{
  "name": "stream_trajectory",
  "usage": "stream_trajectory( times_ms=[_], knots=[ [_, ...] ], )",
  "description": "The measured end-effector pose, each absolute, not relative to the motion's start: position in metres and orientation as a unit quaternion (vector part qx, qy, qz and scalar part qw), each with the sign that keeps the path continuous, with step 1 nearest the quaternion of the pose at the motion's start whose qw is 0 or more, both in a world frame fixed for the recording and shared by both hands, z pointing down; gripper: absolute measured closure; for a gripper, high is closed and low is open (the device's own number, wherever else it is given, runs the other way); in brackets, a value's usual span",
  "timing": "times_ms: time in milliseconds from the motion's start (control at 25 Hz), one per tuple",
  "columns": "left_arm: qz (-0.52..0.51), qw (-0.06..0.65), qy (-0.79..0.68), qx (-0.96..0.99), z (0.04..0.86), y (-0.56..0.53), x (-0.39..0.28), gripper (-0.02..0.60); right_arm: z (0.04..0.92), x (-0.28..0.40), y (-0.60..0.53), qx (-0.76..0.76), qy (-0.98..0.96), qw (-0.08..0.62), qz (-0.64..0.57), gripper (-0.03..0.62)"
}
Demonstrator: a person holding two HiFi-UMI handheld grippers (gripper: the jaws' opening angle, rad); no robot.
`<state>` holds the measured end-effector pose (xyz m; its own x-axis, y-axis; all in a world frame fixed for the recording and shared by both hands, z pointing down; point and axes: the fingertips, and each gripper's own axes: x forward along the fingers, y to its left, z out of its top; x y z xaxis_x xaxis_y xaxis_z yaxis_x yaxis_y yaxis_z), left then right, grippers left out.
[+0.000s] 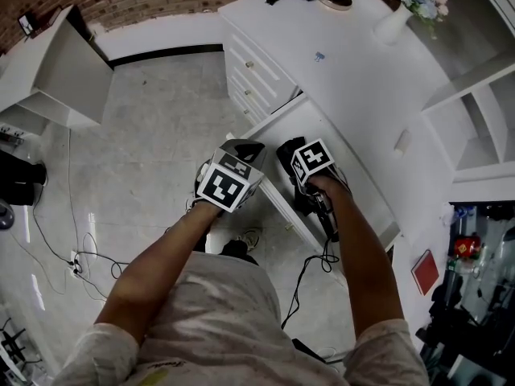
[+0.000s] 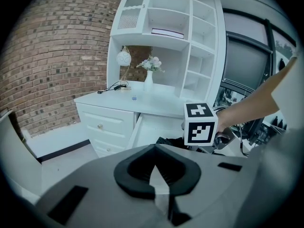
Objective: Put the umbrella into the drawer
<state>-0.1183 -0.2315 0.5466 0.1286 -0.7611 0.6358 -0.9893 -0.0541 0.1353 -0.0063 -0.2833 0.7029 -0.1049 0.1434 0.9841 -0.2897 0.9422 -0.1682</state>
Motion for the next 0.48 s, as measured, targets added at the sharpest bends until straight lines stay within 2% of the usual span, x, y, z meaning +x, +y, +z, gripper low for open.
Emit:
stream_trajectory(
  times_ms=[480],
  knots=[
    [0.198, 0.258, -0.630, 0.705, 0.525, -0.252, -0.101, 0.588, 0.643, -0.018, -0.293, 0.068, -0.777, 0.600, 0.180, 0.330]
  ],
)
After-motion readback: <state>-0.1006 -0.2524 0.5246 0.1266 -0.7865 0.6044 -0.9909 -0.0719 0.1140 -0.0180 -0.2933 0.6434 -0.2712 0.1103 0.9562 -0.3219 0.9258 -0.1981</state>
